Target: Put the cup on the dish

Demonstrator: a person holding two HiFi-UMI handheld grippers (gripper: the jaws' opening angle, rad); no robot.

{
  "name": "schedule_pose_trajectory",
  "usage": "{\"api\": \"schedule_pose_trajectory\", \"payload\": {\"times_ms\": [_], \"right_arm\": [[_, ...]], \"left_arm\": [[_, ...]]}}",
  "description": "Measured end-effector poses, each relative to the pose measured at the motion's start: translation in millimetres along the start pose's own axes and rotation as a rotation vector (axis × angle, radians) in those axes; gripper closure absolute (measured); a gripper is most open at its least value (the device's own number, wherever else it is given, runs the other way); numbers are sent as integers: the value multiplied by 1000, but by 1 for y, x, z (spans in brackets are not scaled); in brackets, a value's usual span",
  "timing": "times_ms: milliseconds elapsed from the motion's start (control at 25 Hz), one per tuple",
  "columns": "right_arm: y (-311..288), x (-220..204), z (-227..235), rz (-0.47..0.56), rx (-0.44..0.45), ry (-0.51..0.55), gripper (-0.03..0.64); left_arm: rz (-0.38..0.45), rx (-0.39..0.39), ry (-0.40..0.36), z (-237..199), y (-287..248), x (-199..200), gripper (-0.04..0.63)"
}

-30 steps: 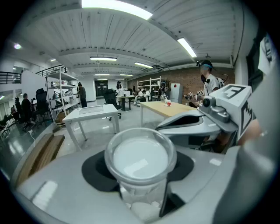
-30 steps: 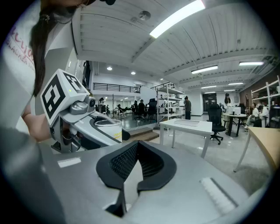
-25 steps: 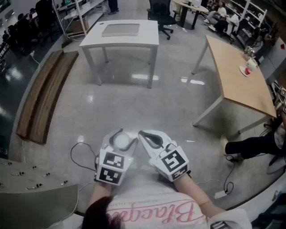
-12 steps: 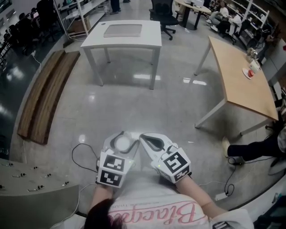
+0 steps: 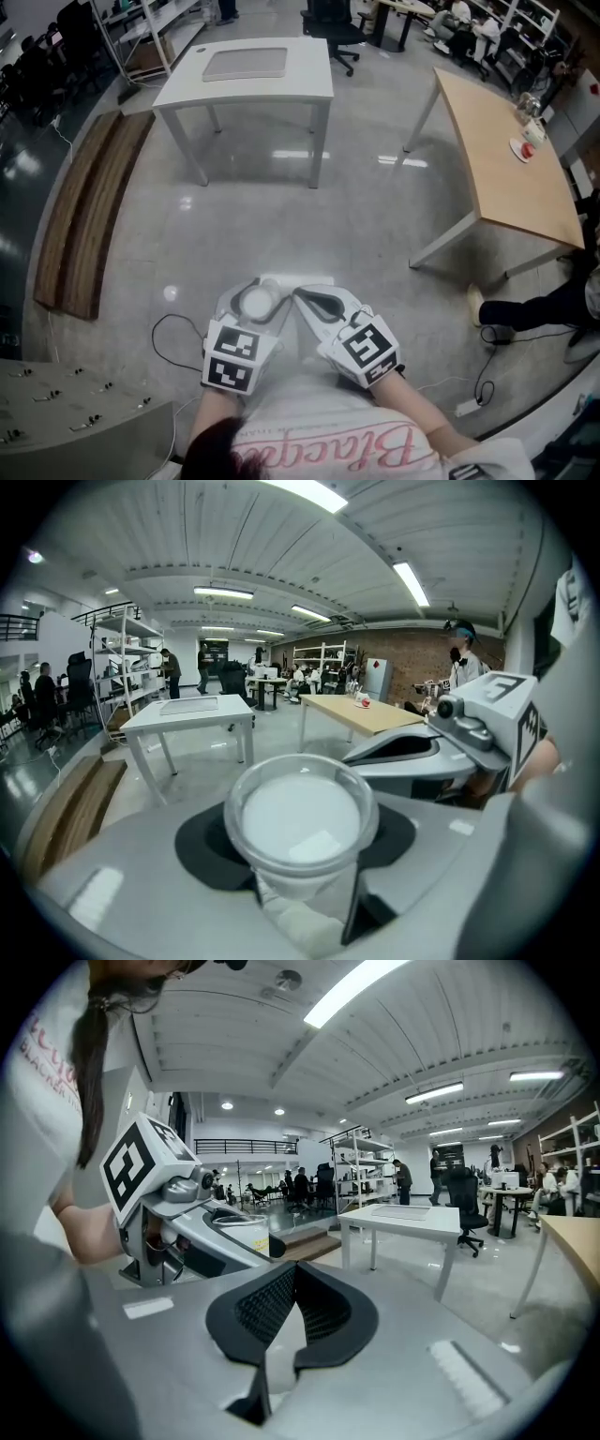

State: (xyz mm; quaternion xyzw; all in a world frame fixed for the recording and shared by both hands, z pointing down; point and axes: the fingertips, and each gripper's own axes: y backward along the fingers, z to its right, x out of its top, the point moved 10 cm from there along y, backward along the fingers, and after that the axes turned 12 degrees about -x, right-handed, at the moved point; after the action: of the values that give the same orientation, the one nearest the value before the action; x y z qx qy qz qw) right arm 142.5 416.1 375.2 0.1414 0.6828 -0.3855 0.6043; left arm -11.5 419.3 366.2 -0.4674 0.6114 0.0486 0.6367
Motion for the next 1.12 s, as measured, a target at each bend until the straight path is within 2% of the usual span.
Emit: {"api": "schedule_pose_trajectory", "payload": {"times_ms": [320, 640, 1120], "right_arm": [[-46, 6, 34, -44, -31, -76, 615], [-104, 23, 67, -88, -45, -110, 615], [-205, 74, 106, -114, -17, -69, 615]], "left_arm": [[-14, -34, 6, -52, -31, 25, 347], [-22, -40, 51, -117, -58, 49, 347], [3, -46, 90, -213, -86, 92, 347]]}}
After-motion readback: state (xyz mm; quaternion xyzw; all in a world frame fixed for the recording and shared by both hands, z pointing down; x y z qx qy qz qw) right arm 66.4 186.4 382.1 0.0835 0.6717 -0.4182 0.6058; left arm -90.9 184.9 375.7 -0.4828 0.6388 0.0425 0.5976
